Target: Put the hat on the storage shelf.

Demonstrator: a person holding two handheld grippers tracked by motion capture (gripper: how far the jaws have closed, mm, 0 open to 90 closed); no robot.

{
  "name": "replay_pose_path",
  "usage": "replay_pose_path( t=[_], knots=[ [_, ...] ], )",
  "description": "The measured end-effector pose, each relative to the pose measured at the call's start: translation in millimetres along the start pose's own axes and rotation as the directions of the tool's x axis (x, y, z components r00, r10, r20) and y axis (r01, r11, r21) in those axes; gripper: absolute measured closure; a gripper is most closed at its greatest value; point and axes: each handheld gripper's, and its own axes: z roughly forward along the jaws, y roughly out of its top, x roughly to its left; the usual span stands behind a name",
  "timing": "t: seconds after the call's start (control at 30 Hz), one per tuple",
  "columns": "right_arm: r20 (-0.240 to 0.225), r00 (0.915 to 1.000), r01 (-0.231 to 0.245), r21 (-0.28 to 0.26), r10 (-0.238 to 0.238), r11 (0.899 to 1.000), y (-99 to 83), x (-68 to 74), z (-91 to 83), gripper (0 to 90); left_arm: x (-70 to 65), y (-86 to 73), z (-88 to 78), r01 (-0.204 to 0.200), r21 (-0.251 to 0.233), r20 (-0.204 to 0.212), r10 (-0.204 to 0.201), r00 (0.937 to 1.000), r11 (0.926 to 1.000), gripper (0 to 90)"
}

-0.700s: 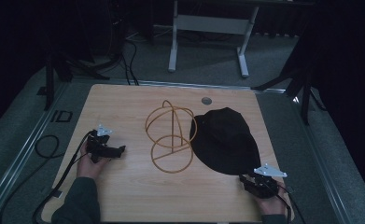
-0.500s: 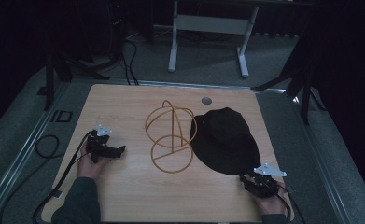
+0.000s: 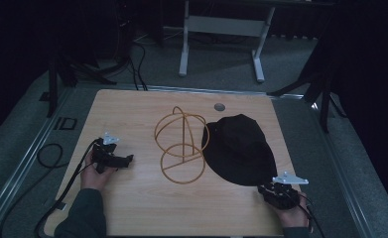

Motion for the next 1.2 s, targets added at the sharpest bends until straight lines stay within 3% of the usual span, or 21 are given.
replay_pose_path(
  t=[0.37,0.7,0.87,1.2],
  knots=[
    [-0.023,0.9973,0.07,0.019,-0.07,0.997,19.6,-5.1,-12.4,69.1,0.0,0.0,0.0,0.001,0.0,0.0,-0.001,1.0,1.0,2.0],
    [-0.027,0.9947,0.101,0.044,-0.1,0.994,39.9,-11.0,-16.2,69.9,0.0,0.0,0.0,0.001,0.0,0.0,-0.001,1.0,1.0,2.0],
    [-0.034,0.9955,0.089,0.035,-0.088,0.995,51.4,-15.1,-19.9,66.1,0.0,0.0,0.0,0.001,0.0,0.0,-0.001,1.0,1.0,2.0],
    [-0.03,0.9914,0.129,0.058,-0.128,0.99,72.8,-18.5,-23.6,69.6,0.0,-0.1,0.1,0.001,-0.001,0.0,-0.001,1.0,1.0,2.0]
  ],
)
